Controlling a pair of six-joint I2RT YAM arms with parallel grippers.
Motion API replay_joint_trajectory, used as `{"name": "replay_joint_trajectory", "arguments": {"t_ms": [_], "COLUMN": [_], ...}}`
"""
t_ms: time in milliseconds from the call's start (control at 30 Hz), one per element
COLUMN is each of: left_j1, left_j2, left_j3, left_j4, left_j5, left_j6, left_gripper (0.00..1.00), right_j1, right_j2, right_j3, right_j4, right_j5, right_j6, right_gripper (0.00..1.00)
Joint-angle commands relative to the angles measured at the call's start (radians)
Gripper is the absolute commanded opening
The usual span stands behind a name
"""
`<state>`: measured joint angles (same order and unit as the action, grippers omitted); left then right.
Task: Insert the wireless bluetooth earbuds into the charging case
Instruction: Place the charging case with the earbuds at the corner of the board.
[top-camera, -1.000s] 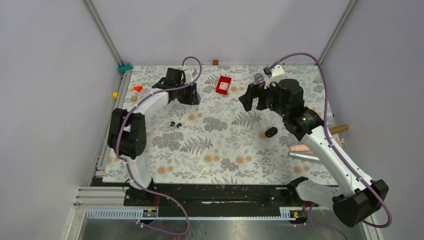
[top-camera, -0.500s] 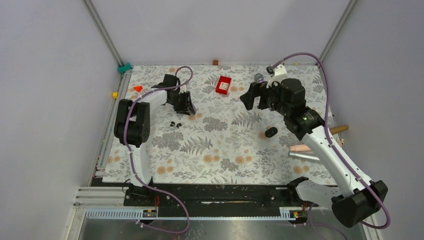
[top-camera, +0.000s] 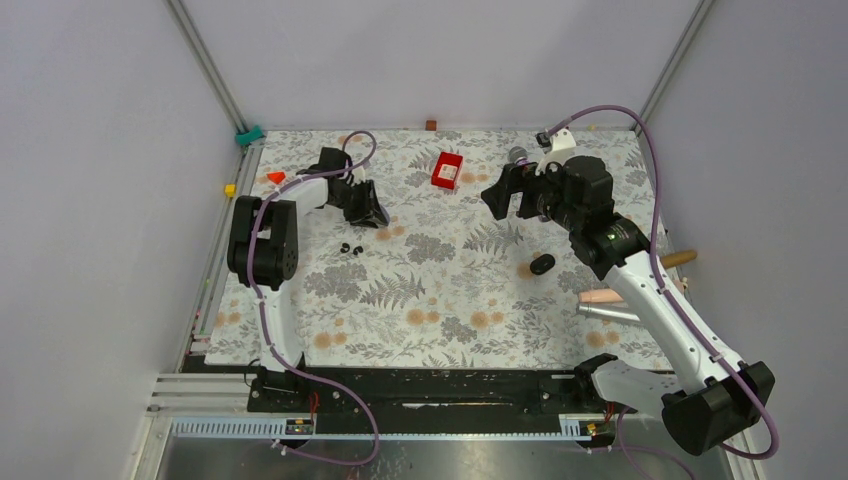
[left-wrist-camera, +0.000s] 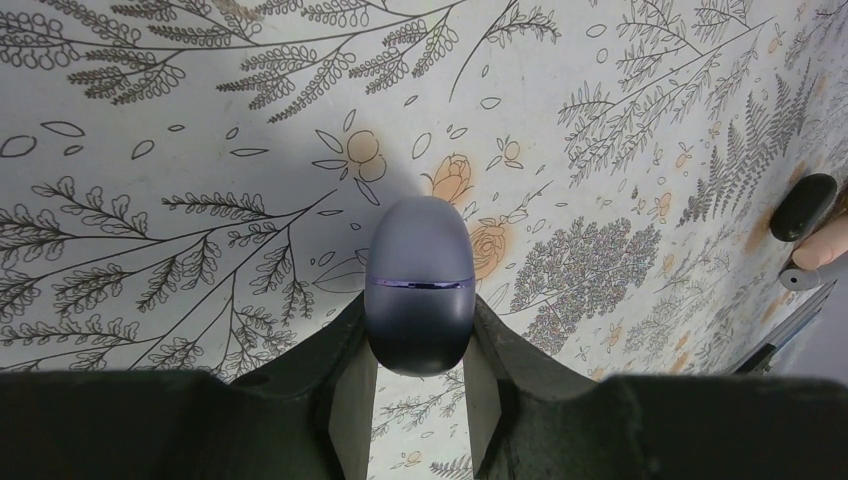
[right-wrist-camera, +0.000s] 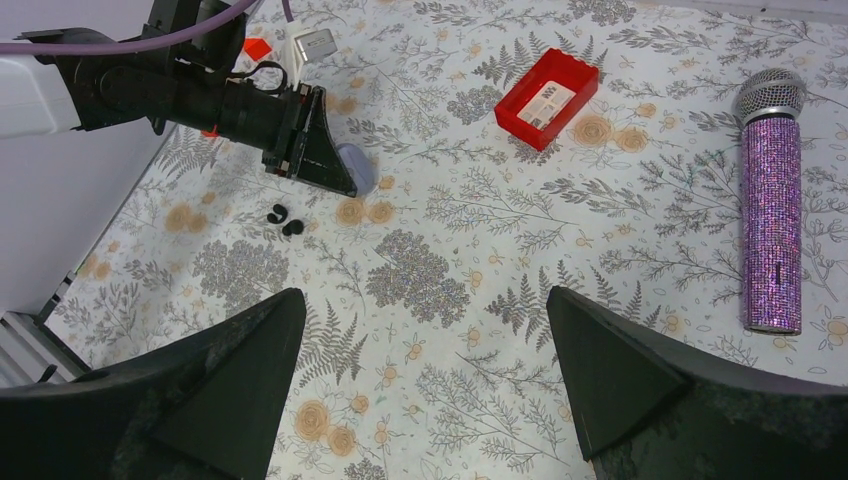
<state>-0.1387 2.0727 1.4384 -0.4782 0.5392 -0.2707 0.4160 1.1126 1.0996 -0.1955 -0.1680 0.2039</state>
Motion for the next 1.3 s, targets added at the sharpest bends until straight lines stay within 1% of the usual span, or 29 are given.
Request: {"name": "replay_joint_trajectory", "arguments": {"t_ms": [0,233,567,800,867,900,933,967,1033,1067,1133,1167,1200,1267], "left_j1": [0.013,0.037,0.183,0.229,0.238,0.240,0.242,0.244,0.250,0.252,0.256,0.259,0.260,0.265], "left_j2": [-0.002,-0.025,-0.071,-0.038,-0.027,-0.026,-0.027,-0.030,-0.039,-0.044,-0.055,-0.060,-0.065,-0.076], "left_j3": [0.018,0.006,-0.019,-0.001,0.012,0.012,0.011,0.009,0.005,0.001,-0.006,-0.010,-0.014,-0.019], "left_j4": [-0.005,-0.007,-0.007,-0.026,-0.041,-0.042,-0.042,-0.042,-0.042,-0.042,-0.043,-0.044,-0.045,-0.050], "left_j5": [-0.005,-0.056,-0.080,-0.054,-0.041,-0.040,-0.041,-0.043,-0.048,-0.050,-0.055,-0.057,-0.059,-0.062], "left_j6": [-0.014,-0.020,-0.053,-0.082,-0.087,-0.088,-0.088,-0.089,-0.091,-0.092,-0.094,-0.094,-0.094,-0.094], "left_gripper": [0.19,0.19,0.19,0.23,0.29,0.35,0.45,0.49,0.64,0.68,0.70,0.79,0.83,0.85], "right_j1": [-0.009,-0.016,-0.025,-0.029,-0.031,-0.032,-0.032,-0.033,-0.034,-0.035,-0.036,-0.036,-0.037,-0.037], "right_j2": [-0.023,-0.023,-0.024,-0.026,-0.027,-0.028,-0.028,-0.029,-0.030,-0.030,-0.031,-0.032,-0.033,-0.036], "right_j3": [-0.004,-0.007,-0.010,-0.011,-0.011,-0.012,-0.011,-0.011,-0.010,-0.010,-0.008,-0.009,-0.008,0.003], "right_j4": [0.048,0.049,0.054,0.055,0.054,0.055,0.055,0.054,0.055,0.056,0.054,0.054,0.053,0.037], "right_j5": [-0.024,-0.032,-0.051,-0.060,-0.059,-0.059,-0.059,-0.059,-0.058,-0.057,-0.050,-0.044,-0.035,-0.006], "right_j6": [0.014,0.020,0.026,0.034,0.033,0.033,0.033,0.032,0.031,0.032,0.029,0.023,0.018,-0.005], "right_gripper": [1.00,0.99,0.99,1.00,1.00,1.00,1.00,0.99,0.99,1.00,0.99,0.99,0.99,1.00]}}
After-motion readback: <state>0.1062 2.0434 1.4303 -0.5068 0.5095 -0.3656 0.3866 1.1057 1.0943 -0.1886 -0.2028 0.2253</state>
